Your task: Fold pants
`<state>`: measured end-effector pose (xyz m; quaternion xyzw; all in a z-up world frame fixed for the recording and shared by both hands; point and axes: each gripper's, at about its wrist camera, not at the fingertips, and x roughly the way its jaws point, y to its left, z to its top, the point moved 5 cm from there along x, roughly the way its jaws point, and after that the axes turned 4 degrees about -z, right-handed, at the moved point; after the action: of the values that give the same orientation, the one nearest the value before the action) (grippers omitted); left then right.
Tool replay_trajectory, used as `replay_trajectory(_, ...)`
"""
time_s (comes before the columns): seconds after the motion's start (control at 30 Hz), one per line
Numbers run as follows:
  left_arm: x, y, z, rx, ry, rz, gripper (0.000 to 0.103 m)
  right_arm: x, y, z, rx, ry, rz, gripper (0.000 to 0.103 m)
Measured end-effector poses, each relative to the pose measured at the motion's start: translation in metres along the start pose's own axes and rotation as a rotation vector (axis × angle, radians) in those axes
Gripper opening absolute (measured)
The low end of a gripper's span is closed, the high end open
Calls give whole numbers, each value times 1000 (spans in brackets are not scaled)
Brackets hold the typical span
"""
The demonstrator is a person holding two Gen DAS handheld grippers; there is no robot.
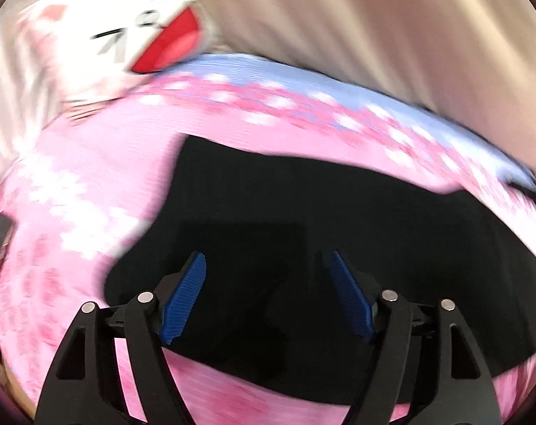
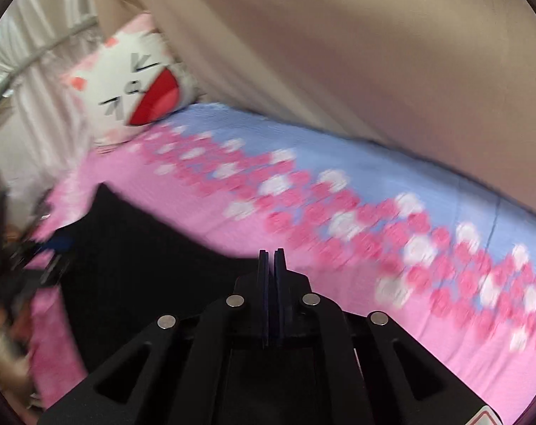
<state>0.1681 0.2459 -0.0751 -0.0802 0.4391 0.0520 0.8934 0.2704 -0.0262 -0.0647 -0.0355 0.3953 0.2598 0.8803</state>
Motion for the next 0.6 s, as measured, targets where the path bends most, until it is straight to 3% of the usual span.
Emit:
replay_trajectory(0.07, 18, 22, 9, -29, 22, 89, 72, 8, 17, -21, -43, 62, 44, 6)
replay_trajectory(0.1, 34, 30, 12, -27, 45, 137, 78, 19, 20, -31, -56, 99, 30, 6)
replay_trajectory(0.13, 45, 35, 13, -34, 69, 146, 83, 37, 17, -41, -68, 145, -14, 0)
replay_trajectory(0.2, 49, 42, 17, -86, 69, 123, 87, 44, 4, -43, -26, 124, -36, 0)
replay_trajectory(0.3, 22, 39, 22, -117, 26, 105, 81, -12, -25, -37, 123, 22, -72, 10)
replay_trajectory(0.37, -2, 30, 23, -89, -27, 105, 82, -51, -41, -52, 153, -35, -77, 15)
replay_trajectory(0.43, -18, 13, 19, -53, -50, 96, 82, -88, -65, -84, 164, -60, -149, 29)
replay_trajectory(0.53, -29, -33, 13, 29, -54, 40, 82, -117, -107, -140, 201, 11, -289, 30)
replay_trajectory(0.6, -30, -66, 7, 79, -49, -10, 83, -132, -130, -167, 249, 29, -309, 29)
